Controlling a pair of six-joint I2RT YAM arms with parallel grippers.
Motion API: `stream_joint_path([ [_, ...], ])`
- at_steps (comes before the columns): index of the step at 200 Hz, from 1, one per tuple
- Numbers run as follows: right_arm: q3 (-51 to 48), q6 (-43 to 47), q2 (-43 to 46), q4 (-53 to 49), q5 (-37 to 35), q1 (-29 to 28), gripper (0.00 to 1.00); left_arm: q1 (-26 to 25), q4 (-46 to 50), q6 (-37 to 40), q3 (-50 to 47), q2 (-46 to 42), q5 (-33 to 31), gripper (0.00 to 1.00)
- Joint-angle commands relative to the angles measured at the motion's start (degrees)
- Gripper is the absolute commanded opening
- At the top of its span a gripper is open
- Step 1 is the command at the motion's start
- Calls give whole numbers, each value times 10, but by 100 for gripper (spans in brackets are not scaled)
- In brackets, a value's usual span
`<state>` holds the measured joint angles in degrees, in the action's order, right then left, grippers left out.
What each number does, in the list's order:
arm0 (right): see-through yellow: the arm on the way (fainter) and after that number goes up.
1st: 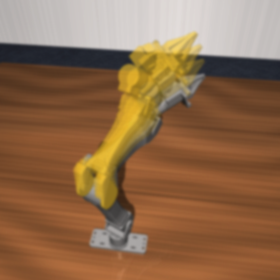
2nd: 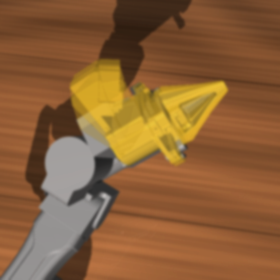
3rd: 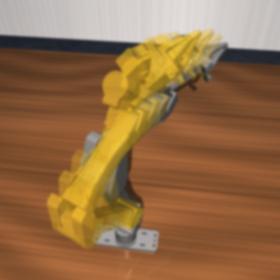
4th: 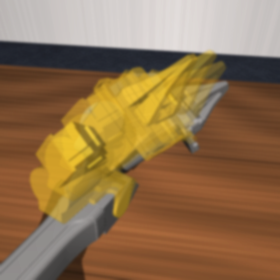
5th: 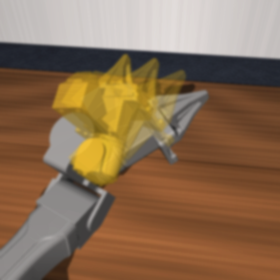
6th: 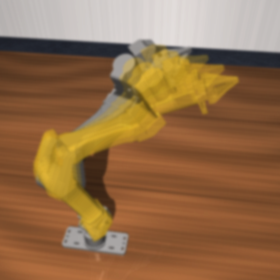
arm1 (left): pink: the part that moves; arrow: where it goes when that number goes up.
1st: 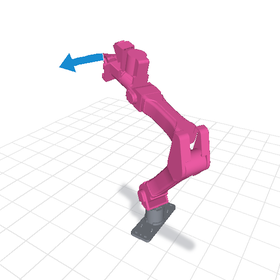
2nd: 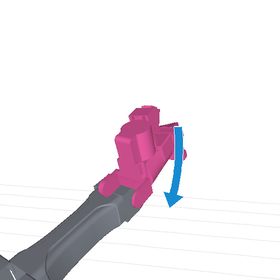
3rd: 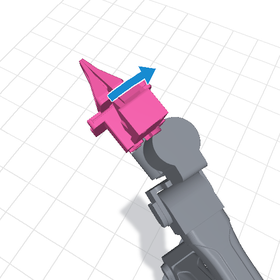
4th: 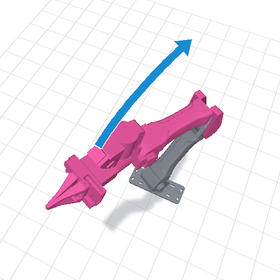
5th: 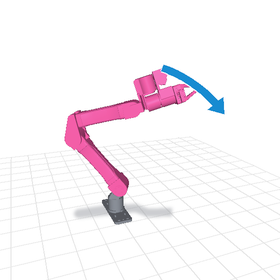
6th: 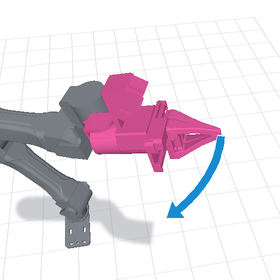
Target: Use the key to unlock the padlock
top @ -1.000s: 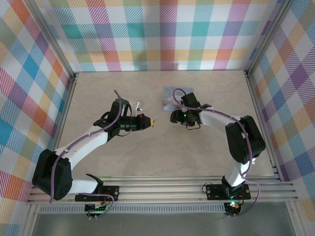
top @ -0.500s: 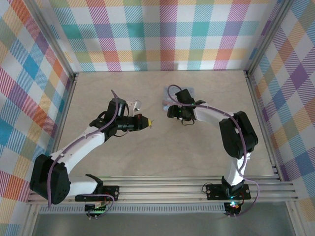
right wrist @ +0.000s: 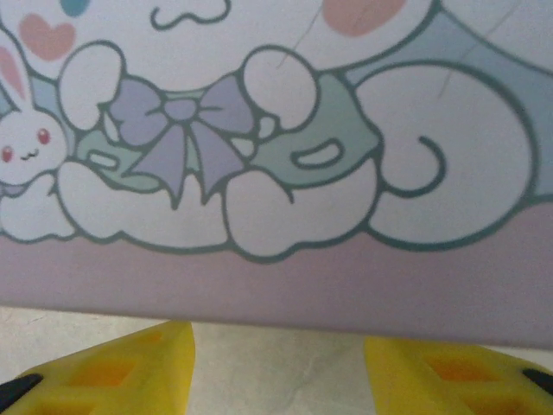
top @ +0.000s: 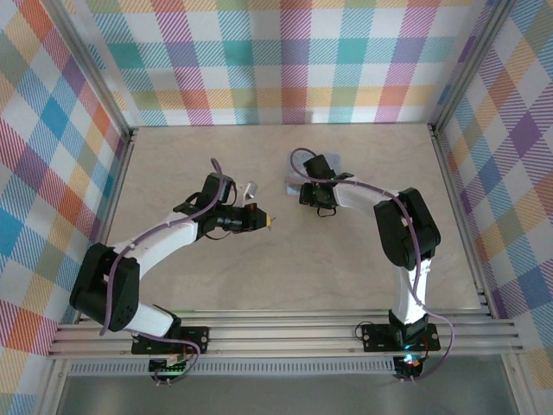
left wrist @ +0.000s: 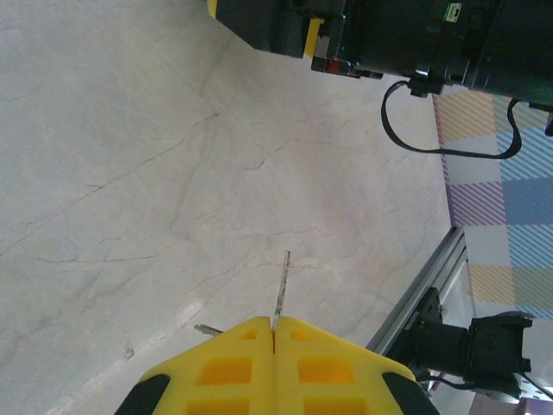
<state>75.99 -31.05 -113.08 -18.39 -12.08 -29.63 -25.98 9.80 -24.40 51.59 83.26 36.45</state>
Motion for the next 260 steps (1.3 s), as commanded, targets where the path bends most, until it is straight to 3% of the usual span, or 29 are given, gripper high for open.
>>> stream_joint_path([
  [1,14,1,-18,8,-11,-3,55,9,11,19,18,13,13,0],
  [125,72,41,-66,7,-32,-3,55,21,35,45,32,50,23,0],
  [233,87,85,-72,4,-66,-3,27,21,75,66,53,54,20,0],
  [260,85,98,-51,-17,-52,-3,19,20,22,97,41,51,56,0],
])
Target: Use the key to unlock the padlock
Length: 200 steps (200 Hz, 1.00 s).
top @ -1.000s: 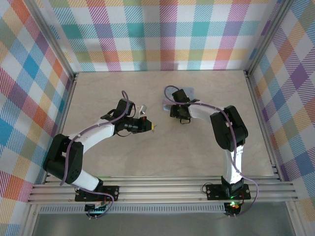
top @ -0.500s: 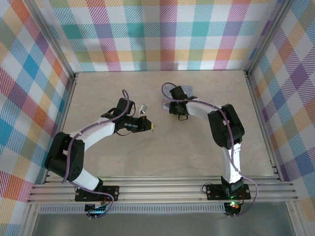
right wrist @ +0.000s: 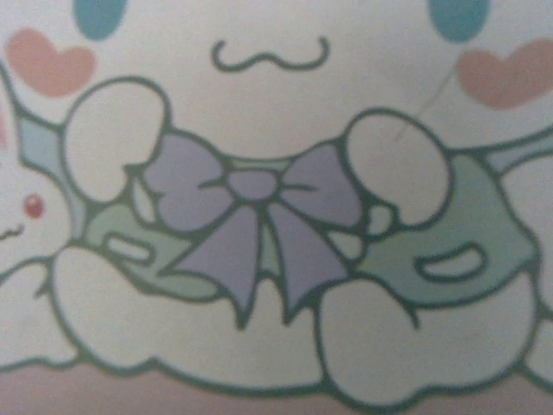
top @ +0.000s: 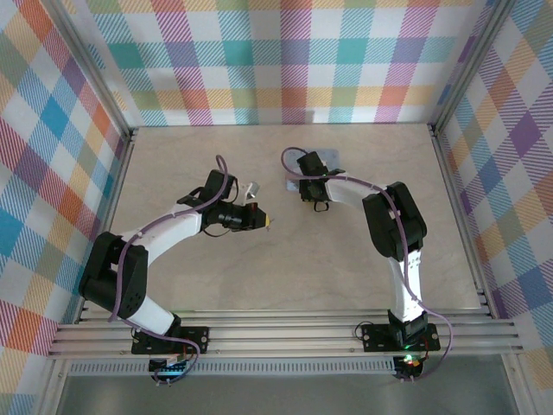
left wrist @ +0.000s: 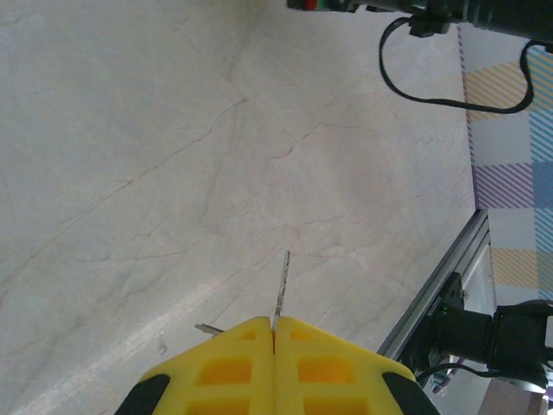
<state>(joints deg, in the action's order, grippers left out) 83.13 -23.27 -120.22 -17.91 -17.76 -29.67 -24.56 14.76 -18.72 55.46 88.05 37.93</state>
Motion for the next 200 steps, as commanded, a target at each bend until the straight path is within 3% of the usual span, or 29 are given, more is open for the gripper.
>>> stream_joint_path([
  [1,13,21,21,-23,5,-2,19,5,-30,41,1,2,43,0],
  [47,-17,48,76,-70,33,-2,6,-2,-52,126,-4,-19,59,0],
  [73,-51,39,121,-86,83,3,0,-10,-58,133,3,-18,47,0],
  [132,-81,-30,199,-136,191,24,0,-53,-190,82,-20,-13,-24,0],
  [200,-20,-137,195,-225,331,47,0,-86,-278,56,-17,12,-68,0],
])
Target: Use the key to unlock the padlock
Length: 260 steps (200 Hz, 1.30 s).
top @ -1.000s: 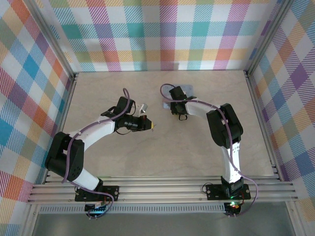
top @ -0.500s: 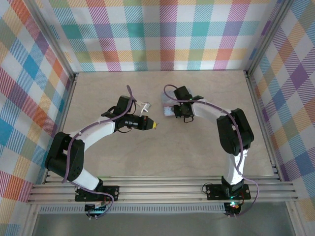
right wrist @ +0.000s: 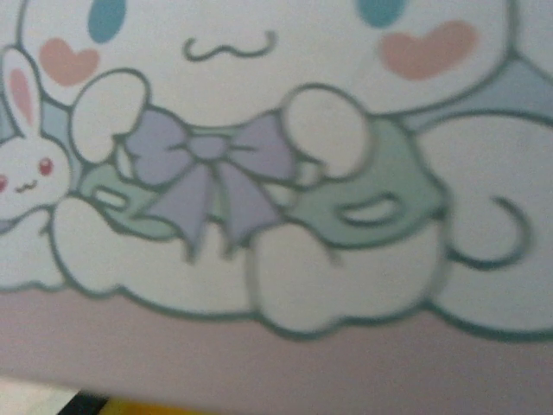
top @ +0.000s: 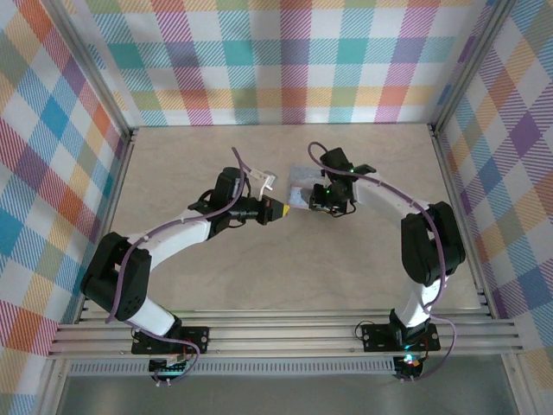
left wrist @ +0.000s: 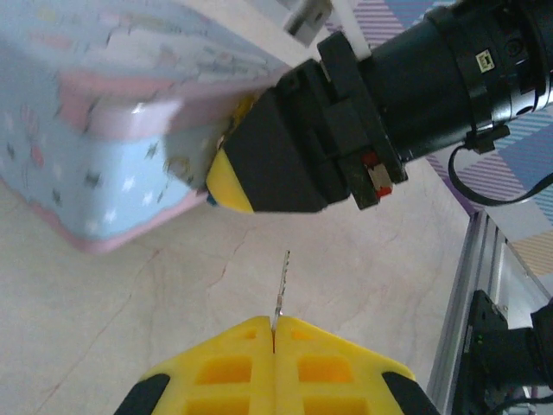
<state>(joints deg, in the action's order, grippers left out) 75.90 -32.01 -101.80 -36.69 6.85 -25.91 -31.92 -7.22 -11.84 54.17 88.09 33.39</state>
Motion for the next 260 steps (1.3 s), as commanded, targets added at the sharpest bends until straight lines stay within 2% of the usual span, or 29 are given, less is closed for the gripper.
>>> stream_joint_path([
  [1,53,-50,10,-38,88,11,0,-13,-60,-14,-5,12,-24,0],
  [45,95,-95,-12,-57,201,49,0,-27,-138,-19,-38,19,-28,0],
  [75,134,-84,-28,-89,225,56,0,-27,-185,-53,-48,45,-32,0],
  [102,142,-87,-35,-91,257,69,0,-27,-308,-96,-81,68,-38,0],
  [123,143,-97,-38,-87,281,74,0,-27,-359,-108,-91,84,-41,0],
  [221,153,-91,-45,-106,316,85,0,-27,-435,-144,-60,145,-25,0],
  [260,152,-86,-47,-106,320,87,0,-27,-435,-146,-51,151,-26,0],
])
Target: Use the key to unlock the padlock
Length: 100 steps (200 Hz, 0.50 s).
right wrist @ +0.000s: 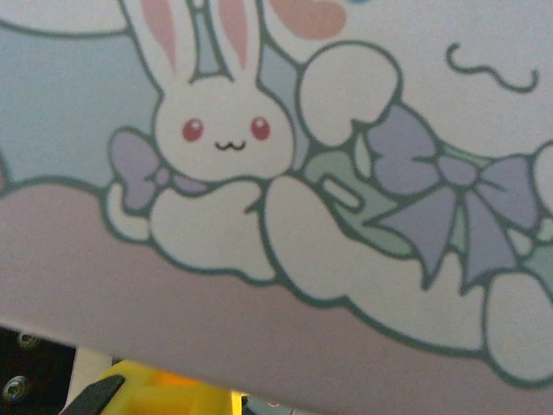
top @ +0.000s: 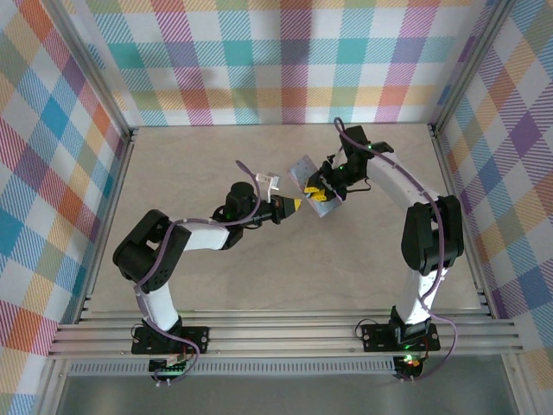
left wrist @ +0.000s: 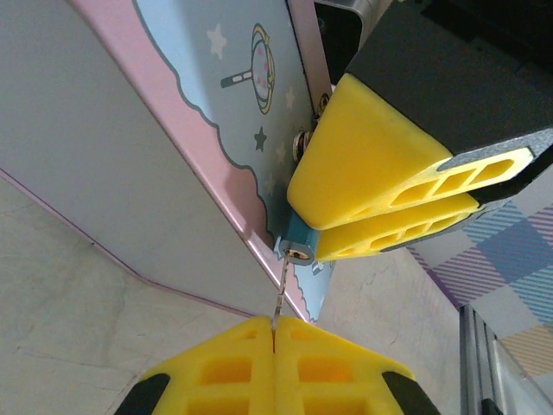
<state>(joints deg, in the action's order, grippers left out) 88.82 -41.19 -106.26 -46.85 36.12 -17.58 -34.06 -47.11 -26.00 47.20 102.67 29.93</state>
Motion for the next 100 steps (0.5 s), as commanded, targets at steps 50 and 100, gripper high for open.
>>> stream_joint_path([
  [50,22,11,-3,-3,35,4,0,-6,-54,-20,24,16,25,0],
  [100,23,13,-1,3,38,4,0,-5,-67,-35,22,23,39,0],
])
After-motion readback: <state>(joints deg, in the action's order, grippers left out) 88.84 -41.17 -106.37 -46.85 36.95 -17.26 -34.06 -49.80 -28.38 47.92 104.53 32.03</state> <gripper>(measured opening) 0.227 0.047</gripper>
